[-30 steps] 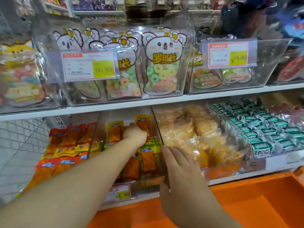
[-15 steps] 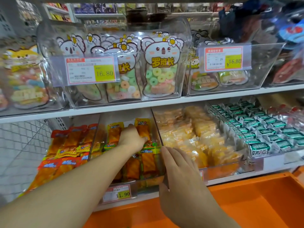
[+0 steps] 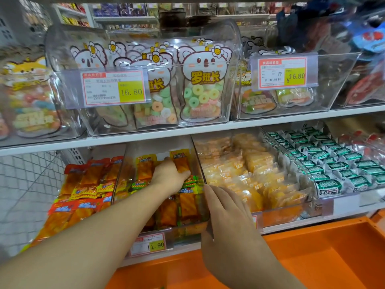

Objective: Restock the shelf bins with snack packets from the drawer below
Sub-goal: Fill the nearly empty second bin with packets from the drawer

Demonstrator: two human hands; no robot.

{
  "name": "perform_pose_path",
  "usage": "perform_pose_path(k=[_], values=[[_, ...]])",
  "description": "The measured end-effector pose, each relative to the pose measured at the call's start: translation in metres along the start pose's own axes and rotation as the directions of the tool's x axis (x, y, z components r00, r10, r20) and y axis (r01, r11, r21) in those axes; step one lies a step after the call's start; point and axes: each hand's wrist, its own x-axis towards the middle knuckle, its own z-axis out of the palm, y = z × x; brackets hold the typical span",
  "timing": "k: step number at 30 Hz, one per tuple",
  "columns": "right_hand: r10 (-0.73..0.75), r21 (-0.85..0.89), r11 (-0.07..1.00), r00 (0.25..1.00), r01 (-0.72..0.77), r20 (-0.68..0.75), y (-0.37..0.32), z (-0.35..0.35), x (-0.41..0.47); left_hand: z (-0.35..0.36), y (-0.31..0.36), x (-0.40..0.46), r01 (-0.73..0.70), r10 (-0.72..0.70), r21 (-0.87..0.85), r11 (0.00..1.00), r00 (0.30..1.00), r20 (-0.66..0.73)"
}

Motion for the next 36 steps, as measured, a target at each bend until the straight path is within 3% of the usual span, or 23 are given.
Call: perform_pose_path(k=[3, 7, 17, 30, 36], values=[[-0.004, 0.002, 1.000, 1.000, 0.004, 0.000, 0.001, 0.000, 0.000, -0.003, 0.000, 0.003, 0.006, 0.003, -0.059, 0.998, 0.989, 0.145], [-0.005, 0.003, 1.000, 1.000, 0.005, 0.001, 0.002, 0.000, -0.001, -0.004, -0.004, 0.004, -0.048, 0.043, 0.015, 0.999, 0.965, 0.258], [-0.018, 0.007, 1.000, 1.000, 0.018, -0.019, 0.002, 0.000, -0.001, 0.004, -0.007, -0.001, -0.050, 0.050, 0.006, 0.999, 0.999, 0.022], [-0.070, -0.013, 0.997, 0.997, 0.070, -0.042, 0.007, 0.005, 0.000, -0.006, -0.008, -0.012, -0.080, 0.080, -0.030, 0.996, 0.997, 0.022], [-0.140, 0.005, 0.990, 0.977, 0.143, -0.162, 0.005, 0.003, -0.010, -0.027, -0.014, -0.054, -0.134, 0.133, -0.236, 0.962, 0.991, -0.022]])
